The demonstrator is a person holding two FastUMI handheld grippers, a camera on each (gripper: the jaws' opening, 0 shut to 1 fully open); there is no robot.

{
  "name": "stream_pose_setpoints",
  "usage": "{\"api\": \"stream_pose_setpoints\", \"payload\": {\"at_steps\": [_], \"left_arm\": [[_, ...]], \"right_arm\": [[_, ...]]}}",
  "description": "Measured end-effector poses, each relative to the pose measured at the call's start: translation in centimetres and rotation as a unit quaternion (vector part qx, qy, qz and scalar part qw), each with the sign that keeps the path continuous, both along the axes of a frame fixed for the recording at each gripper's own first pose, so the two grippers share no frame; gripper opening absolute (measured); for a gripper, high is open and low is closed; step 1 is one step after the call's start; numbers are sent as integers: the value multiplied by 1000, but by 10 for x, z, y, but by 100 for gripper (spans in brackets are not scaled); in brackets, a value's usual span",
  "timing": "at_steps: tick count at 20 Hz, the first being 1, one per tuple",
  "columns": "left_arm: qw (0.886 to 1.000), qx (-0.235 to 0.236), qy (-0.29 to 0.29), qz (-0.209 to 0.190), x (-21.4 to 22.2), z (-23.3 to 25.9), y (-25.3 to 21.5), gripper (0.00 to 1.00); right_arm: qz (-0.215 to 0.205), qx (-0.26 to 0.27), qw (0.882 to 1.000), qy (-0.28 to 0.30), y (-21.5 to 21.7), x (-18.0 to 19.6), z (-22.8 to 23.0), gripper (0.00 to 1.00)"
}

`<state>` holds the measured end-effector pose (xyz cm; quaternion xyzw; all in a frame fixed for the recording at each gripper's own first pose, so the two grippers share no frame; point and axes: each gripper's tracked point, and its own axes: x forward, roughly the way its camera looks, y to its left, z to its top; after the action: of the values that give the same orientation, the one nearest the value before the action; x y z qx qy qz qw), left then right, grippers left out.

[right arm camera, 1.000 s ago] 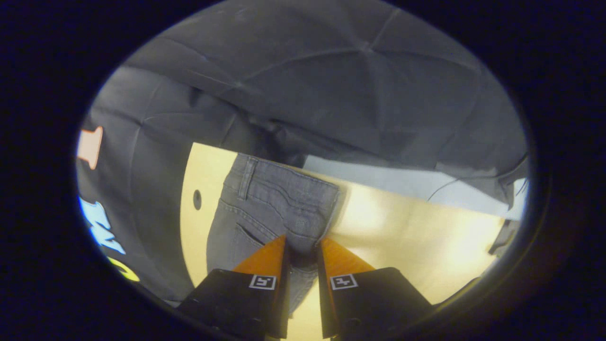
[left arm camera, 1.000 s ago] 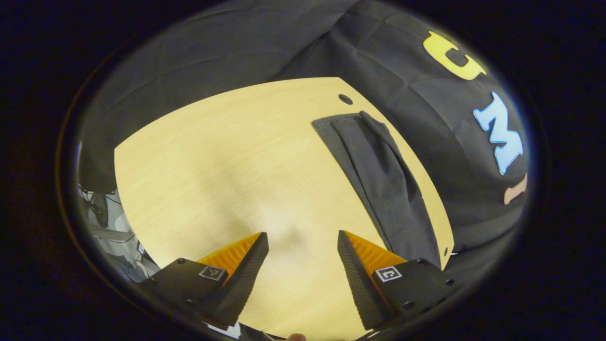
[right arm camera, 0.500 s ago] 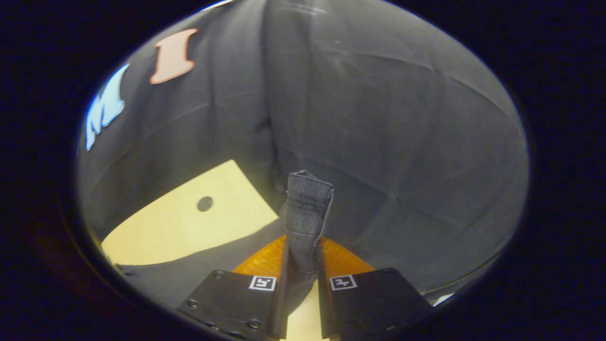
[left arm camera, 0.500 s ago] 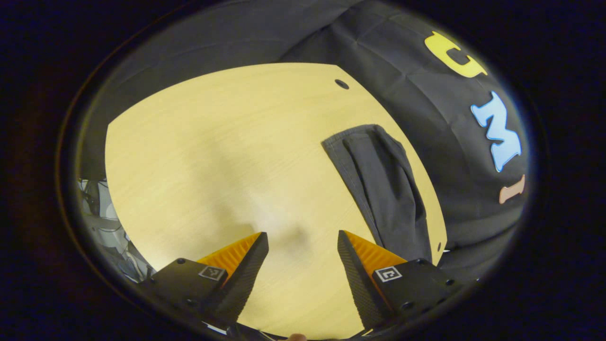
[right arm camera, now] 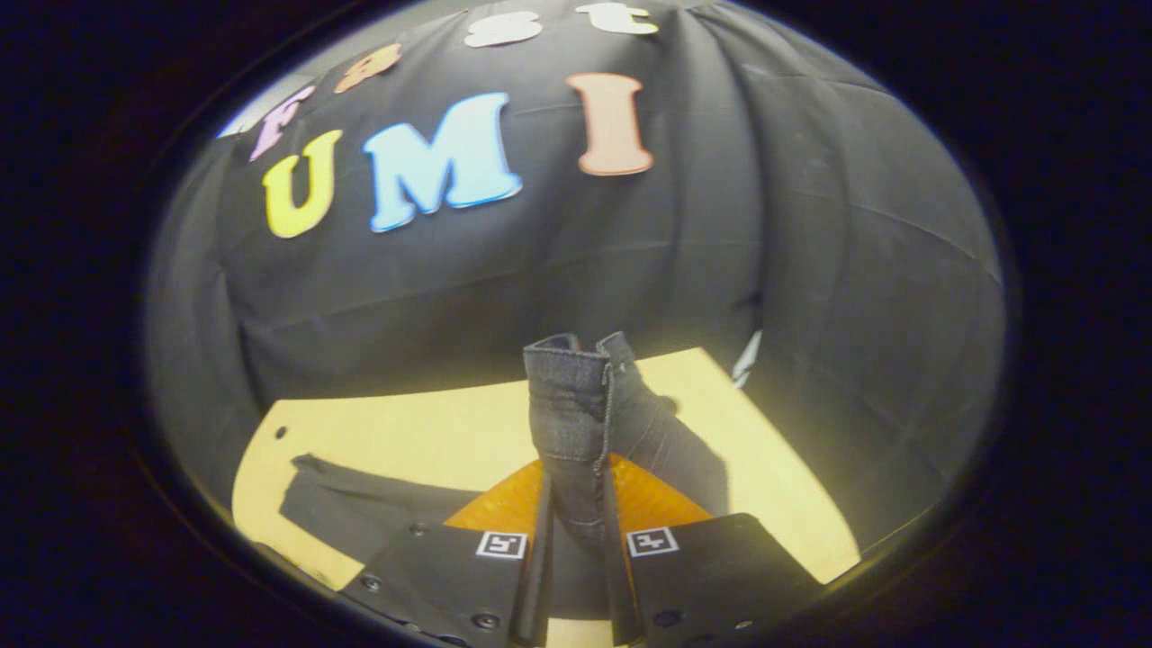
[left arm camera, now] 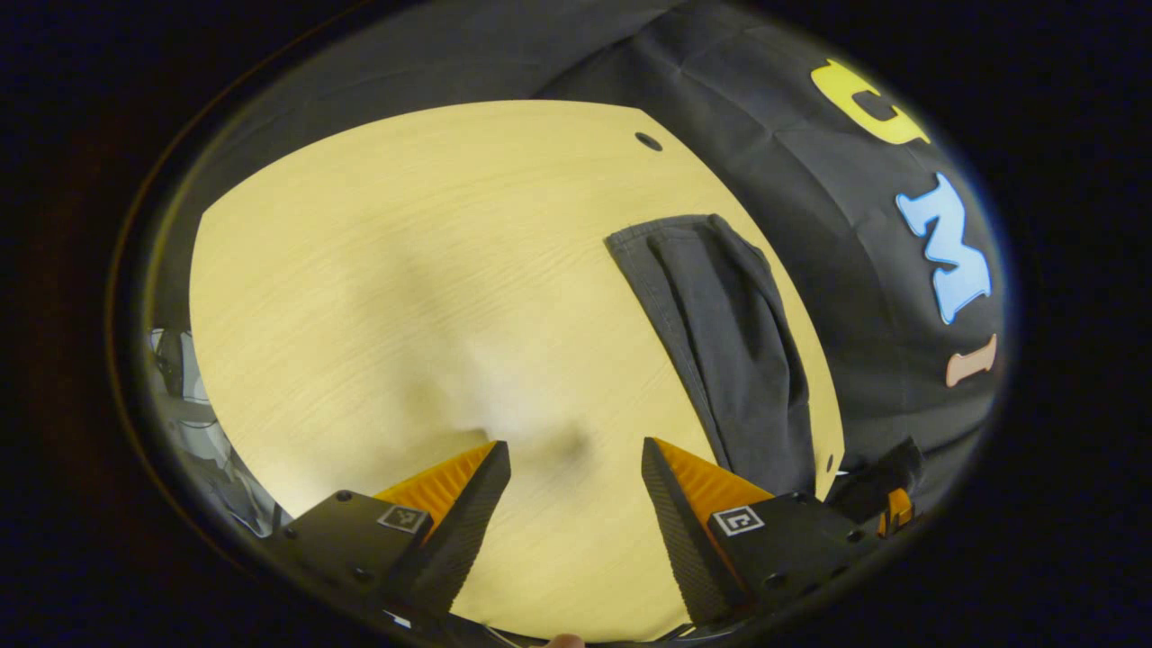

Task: Grasp the waist and the cuffs of the jeans and fold them to make the two legs overlap; first hold the waist and fold one-third of the jeans toward the cuffs, then hold the cuffs and fold the remaining one-third in the same direction to finish folding.

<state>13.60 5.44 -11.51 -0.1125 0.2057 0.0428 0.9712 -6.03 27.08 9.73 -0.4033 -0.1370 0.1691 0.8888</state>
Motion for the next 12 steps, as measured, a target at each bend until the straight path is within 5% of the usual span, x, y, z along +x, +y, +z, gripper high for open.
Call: {"api": "stream_pose_setpoints", "payload": {"at_steps": [7,10,12], "left_arm": [[999,-39,3,17,-7,-7,13,99],[998,-58,16,23,-5,-18,13,99],[998,-60,17,25,0,-19,11,100]], "right_arm": [[-72,-78,988,116,3,-1,20,26],[-65,-99,979,169,12,-17,33,100],[-77,-108,977,166,10,-9,38,97]]}}
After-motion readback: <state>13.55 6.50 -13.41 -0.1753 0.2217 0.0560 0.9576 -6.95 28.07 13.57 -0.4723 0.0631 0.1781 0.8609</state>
